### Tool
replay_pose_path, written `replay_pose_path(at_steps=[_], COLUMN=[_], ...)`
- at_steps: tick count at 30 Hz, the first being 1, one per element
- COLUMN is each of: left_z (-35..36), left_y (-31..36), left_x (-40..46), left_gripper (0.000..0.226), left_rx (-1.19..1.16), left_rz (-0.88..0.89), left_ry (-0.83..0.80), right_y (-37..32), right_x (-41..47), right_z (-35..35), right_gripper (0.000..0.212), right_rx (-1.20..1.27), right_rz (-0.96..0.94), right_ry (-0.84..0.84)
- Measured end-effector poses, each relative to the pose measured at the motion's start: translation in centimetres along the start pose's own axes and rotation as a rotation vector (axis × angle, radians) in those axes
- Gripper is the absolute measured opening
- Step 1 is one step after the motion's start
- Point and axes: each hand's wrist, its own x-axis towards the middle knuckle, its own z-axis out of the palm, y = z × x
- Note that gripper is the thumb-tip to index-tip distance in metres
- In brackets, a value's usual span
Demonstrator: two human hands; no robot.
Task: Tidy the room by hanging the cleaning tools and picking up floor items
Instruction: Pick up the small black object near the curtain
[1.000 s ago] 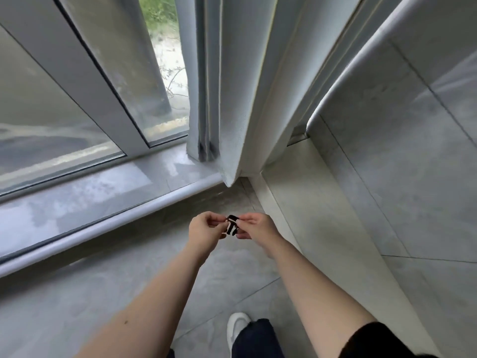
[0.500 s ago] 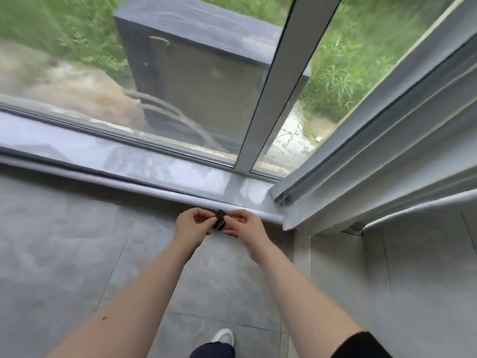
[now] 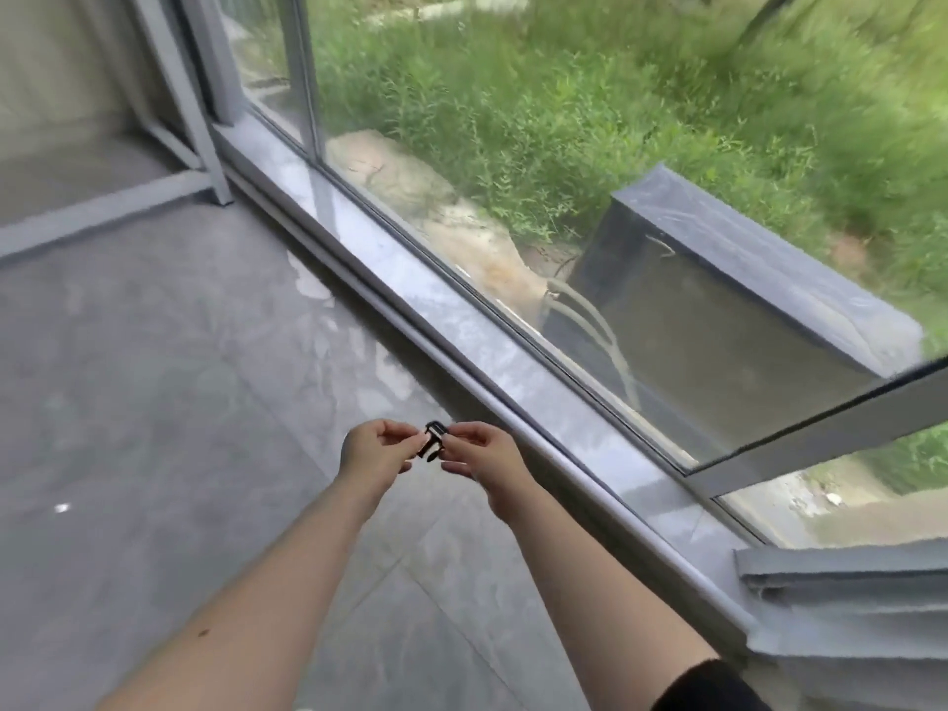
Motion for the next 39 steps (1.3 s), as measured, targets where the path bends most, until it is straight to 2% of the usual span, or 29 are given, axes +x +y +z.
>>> replay_pose_path(at_steps=[4,8,14,19,26,33,39], left_z=[-11.8,-23.2,-38.1,-48.0,-61.1,-73.4,-84.1], left_y=[2.7,4.9,6.0,5.5,4.5,4.6,2.6], left_x=[-0.2,-1.8,-4.1,-4.8,-5.5,-8.1,-10.0], left_gripper=[0.011,0.010,0.012,0.019,0.018,0.011,0.020], left_rx=[-0.081,-0.189,-0.306,-0.363,-0.525,-0.595,-0.687], left_rz=[0.005,0.020,0.038,0.029,-0.092,-0.132,-0.160], left_ry=[0.148,0.316,0.547,0.696,0.902,1.120,1.232], right_y=[-3.7,-7.1,-9.8,-9.8,-9.3,-8.8,-6.6], right_x=[0.0,-1.1,-2.5,-3.2,-3.7,-6.0,-9.1], right_z=[11.6,23.5,39.7,50.9,67.1,82.2,94.1], right_gripper=[0.026,0.011,0.011,0.009,0.006,0.026,0.019], right_rx=[-0.081,-0.194,-0.337,-0.396,-0.500,-0.687,-0.800], right_rz=[-0.025,-0.079,-0.124,-0.138,-0.075,-0.069,-0.084], right_ry=[-0.132,-0.301,-0.533,-0.674,-0.822,-1.007,-1.112])
